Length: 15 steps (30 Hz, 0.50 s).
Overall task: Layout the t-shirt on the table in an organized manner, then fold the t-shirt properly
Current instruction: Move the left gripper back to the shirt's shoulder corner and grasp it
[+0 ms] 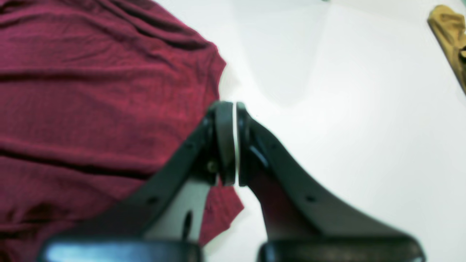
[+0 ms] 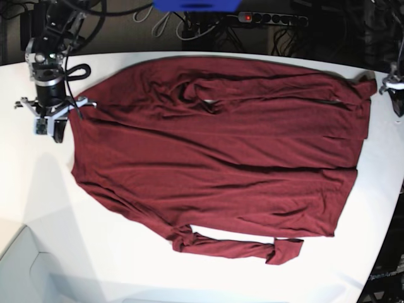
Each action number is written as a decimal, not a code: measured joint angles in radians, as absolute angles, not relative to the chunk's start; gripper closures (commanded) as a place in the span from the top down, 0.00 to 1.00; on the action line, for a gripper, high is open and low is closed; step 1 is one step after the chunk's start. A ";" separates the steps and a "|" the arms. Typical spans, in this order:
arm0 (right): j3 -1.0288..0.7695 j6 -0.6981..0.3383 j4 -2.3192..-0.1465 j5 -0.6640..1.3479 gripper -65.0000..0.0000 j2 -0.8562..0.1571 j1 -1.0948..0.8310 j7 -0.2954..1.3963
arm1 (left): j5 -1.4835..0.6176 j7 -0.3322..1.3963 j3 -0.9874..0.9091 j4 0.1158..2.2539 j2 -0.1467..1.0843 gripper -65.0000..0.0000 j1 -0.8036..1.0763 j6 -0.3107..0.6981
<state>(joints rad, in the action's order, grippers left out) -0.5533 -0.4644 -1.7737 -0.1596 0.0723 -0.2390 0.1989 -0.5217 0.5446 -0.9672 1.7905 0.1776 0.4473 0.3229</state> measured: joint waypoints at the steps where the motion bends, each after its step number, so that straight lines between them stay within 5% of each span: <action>1: -0.554 -0.464 -1.774 -0.160 0.00 0.072 -0.239 0.200 | -0.521 0.543 -0.984 1.790 0.166 0.65 0.459 0.321; 15: -0.554 -0.464 -1.774 -0.160 0.00 0.091 -0.252 0.199 | -0.454 0.544 -0.982 1.550 0.141 0.67 0.400 0.477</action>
